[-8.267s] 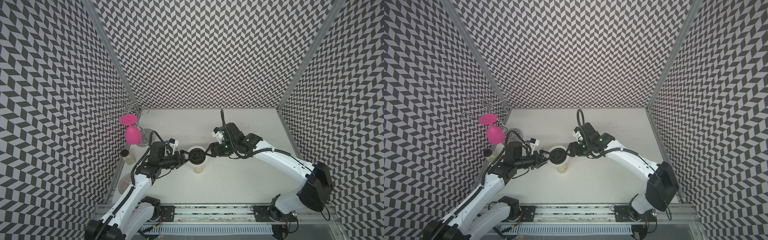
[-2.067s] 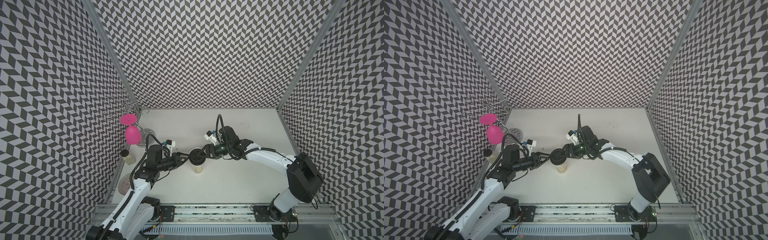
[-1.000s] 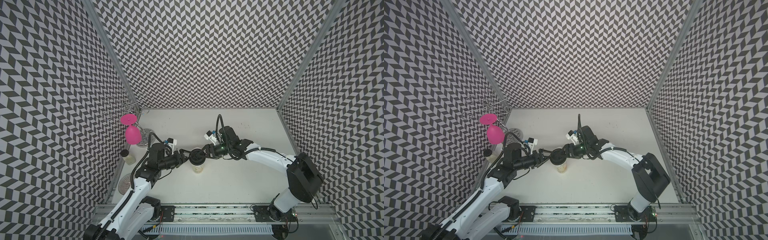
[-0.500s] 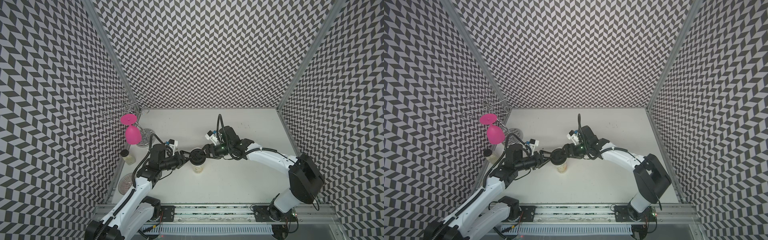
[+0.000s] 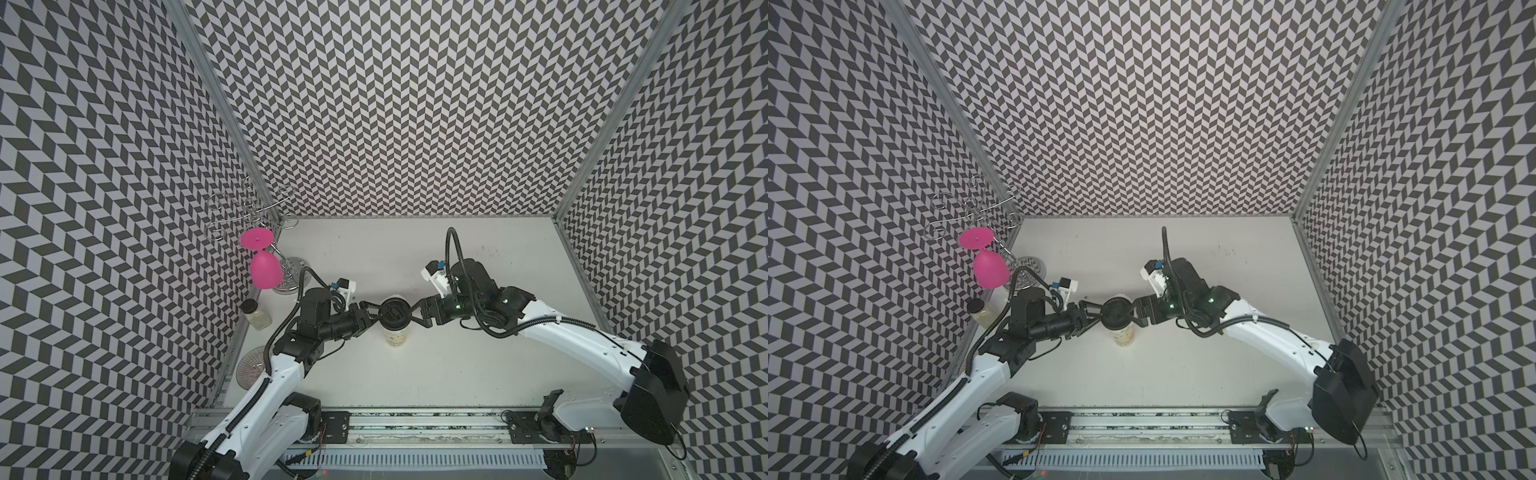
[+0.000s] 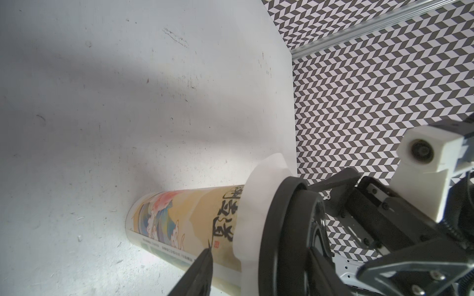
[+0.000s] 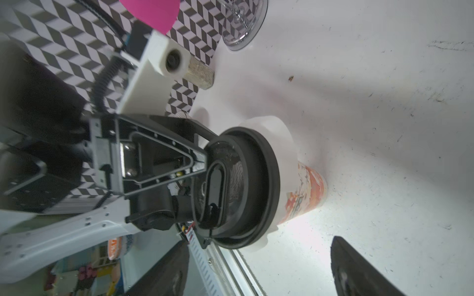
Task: Put the leak-proof paper on the milk tea cups
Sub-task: Secure the cup lid on the cup.
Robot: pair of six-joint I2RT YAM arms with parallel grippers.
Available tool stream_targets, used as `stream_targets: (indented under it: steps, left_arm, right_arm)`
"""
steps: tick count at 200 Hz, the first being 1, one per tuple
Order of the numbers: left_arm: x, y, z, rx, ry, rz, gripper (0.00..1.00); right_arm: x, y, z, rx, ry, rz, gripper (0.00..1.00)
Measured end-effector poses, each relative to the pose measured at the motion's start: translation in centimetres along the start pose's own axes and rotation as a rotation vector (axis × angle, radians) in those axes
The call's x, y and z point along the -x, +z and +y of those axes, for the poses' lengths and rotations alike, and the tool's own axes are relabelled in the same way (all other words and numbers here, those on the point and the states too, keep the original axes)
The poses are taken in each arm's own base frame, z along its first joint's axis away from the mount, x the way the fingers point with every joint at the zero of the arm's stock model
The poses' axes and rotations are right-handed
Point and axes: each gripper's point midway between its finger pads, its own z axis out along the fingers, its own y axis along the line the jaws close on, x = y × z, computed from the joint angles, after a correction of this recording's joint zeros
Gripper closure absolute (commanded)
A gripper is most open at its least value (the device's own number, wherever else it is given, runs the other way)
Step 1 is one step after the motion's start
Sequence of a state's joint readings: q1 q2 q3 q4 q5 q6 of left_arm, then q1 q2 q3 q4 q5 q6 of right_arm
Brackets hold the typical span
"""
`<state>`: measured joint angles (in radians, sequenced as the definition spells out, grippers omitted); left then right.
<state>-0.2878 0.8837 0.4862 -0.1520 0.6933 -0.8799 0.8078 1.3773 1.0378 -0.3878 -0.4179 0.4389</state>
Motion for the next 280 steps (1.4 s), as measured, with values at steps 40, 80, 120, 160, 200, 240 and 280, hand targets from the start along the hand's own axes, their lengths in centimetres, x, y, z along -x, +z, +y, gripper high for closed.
stream_targets:
  steps: [40,80,120,160,200,240,280]
  left_arm:
    - [0.0,0.0,0.0,0.0,0.002,0.0,0.43]
    - [0.0,0.0,0.0,0.0,0.005,0.0,0.43]
    - [0.0,0.0,0.0,0.0,0.008,0.0,0.43]
    - [0.0,0.0,0.0,0.0,0.008,0.0,0.43]
    - [0.1,0.1,0.0,0.001,0.008,-0.001,0.44]
    - [0.2,0.1,0.0,0.003,0.009,-0.004,0.44]
    - [0.2,0.1,0.1,0.004,0.014,-0.006,0.44]
  right_arm:
    - [-2.1,1.3,-0.6,-0.03,-0.041,0.051,0.15]
    - [-1.6,1.7,-0.4,-0.023,-0.053,0.029,0.15]
    - [-1.2,2.1,-0.4,-0.015,-0.058,0.019,0.15]
    - [-1.1,2.5,-0.3,-0.006,-0.057,0.013,0.16]
    - [-1.1,2.8,-0.4,-0.012,-0.041,0.014,0.17]
    - [-1.2,3.0,-0.5,-0.014,-0.021,0.019,0.17]
    - [-1.3,3.0,-0.6,-0.015,0.0,0.023,0.17]
